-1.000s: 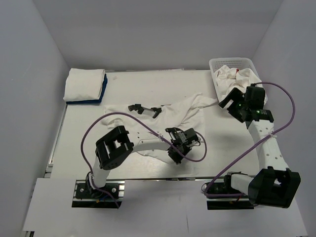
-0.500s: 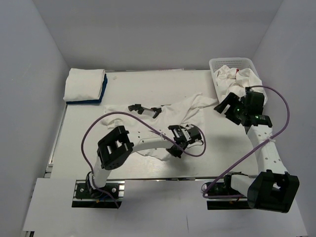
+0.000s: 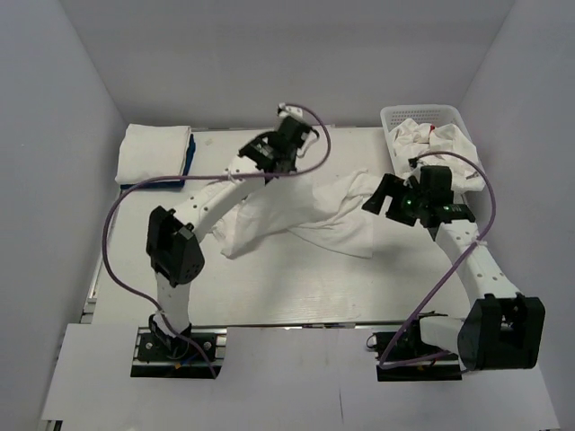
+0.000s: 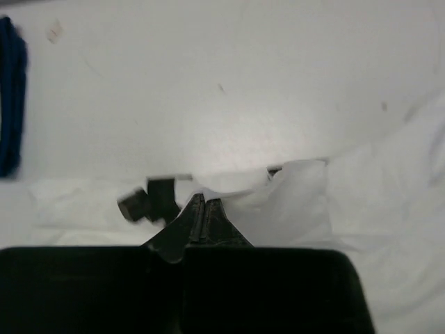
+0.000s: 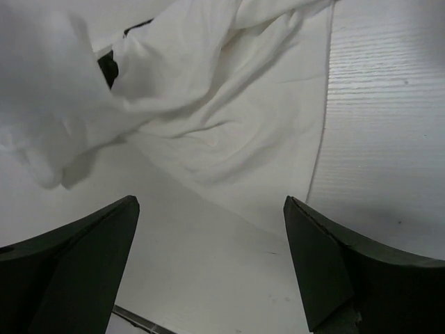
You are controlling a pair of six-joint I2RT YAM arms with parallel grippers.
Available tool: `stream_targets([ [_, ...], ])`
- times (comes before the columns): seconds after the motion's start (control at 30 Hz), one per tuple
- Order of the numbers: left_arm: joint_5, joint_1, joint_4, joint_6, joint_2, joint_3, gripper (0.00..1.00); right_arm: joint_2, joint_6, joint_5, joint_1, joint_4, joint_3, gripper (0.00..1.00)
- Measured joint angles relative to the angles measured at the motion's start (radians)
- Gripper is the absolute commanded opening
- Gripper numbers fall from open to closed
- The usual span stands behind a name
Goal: Fold and stack the t-shirts
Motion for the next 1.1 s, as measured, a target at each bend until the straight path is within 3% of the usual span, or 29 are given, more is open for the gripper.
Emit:
stream_targets([
  [0.27, -0.007, 0.220, 0.125, 0.182, 0.283, 0.411, 0.00, 0.156, -0.034, 0.000, 0.090, 0.007, 0.021, 0.90],
  [0.4, 0.009, 0.301, 0.337, 0.294, 0.378, 0.433, 0.00, 0.248, -0.063, 0.020, 0.123, 0.021, 0.080, 0.90],
  [0.53, 0.076, 0.391, 0.651, 0.378, 0.484, 0.429, 0.00, 0.335, -0.091, 0.042, 0.153, 0.026, 0.141, 0.90],
  [0.7, 0.263, 0.480, 0.916, 0.402, 0.643, 0.469, 0.00, 0.425, -0.116, 0.086, 0.194, 0.035, 0.171, 0.90],
  [0.9, 0.435, 0.486, 1.029, 0.364, 0.598, 0.301, 0.00, 0.454, -0.107, 0.210, 0.219, 0.021, 0.192, 0.90],
  [1.1, 0.422, 0.457, 1.032, 0.362, 0.384, 0.048, 0.00, 0.576, -0.099, 0.296, 0.217, -0.002, 0.386, 0.90],
])
